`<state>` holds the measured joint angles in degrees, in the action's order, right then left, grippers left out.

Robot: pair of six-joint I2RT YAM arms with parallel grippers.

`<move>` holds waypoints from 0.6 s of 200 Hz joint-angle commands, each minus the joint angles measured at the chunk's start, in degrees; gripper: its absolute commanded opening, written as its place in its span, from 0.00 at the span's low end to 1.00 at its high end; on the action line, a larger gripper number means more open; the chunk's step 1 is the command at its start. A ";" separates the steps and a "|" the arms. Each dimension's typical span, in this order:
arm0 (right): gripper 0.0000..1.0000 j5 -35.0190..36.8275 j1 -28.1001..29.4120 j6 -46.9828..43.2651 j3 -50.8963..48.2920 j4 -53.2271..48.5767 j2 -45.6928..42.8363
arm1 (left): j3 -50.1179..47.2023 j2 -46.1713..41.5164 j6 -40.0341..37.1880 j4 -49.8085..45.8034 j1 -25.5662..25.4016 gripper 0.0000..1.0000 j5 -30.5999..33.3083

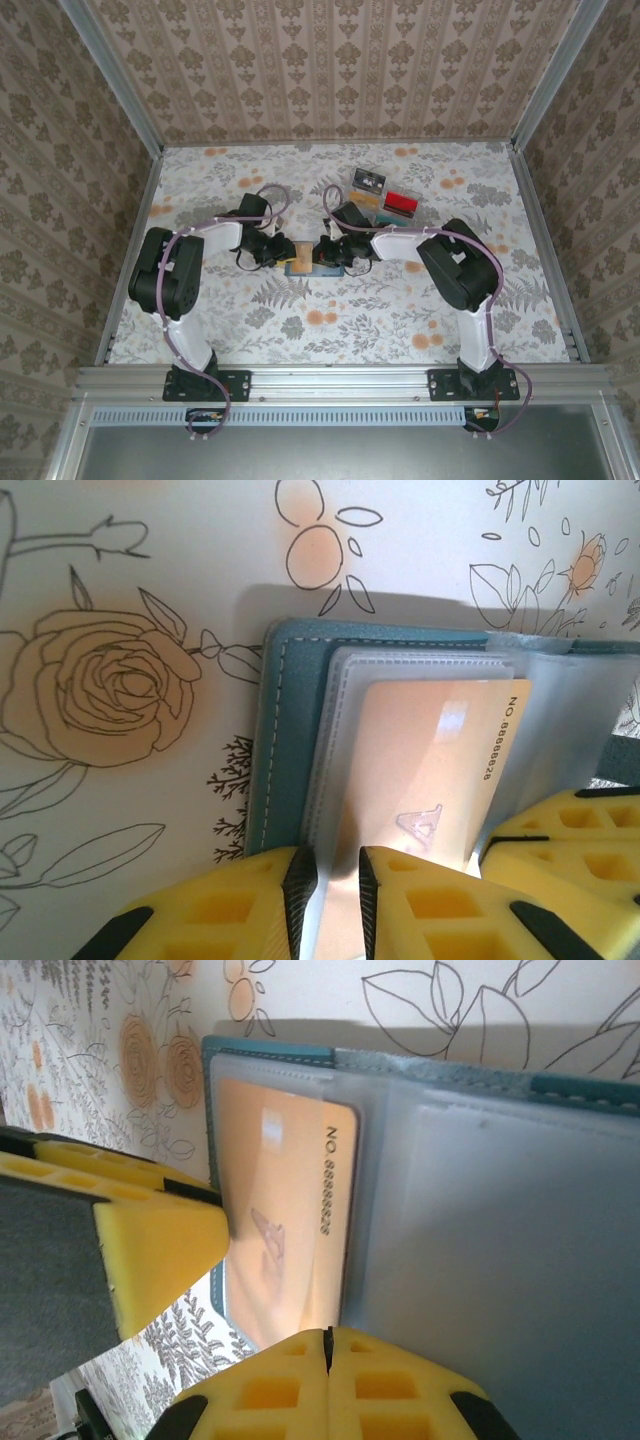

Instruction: Take the credit cards out of the card holder

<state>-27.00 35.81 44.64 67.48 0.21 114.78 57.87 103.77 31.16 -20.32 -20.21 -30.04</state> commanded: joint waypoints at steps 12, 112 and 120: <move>0.00 0.74 -0.80 -1.75 -2.08 -0.20 -3.39 | -0.56 -0.28 -2.02 -3.71 -0.01 0.24 1.27; 0.22 -2.38 -0.66 0.27 2.52 -1.96 1.97 | -0.89 0.82 -1.73 -3.81 0.00 0.20 1.21; 0.22 -2.57 -0.66 0.17 2.84 -2.41 2.25 | -0.84 0.95 -1.77 -3.77 0.01 0.20 1.24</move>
<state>-27.94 35.24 44.75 68.25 -0.21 115.44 57.87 103.77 30.74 -20.99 -20.21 -30.02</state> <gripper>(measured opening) 0.217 0.198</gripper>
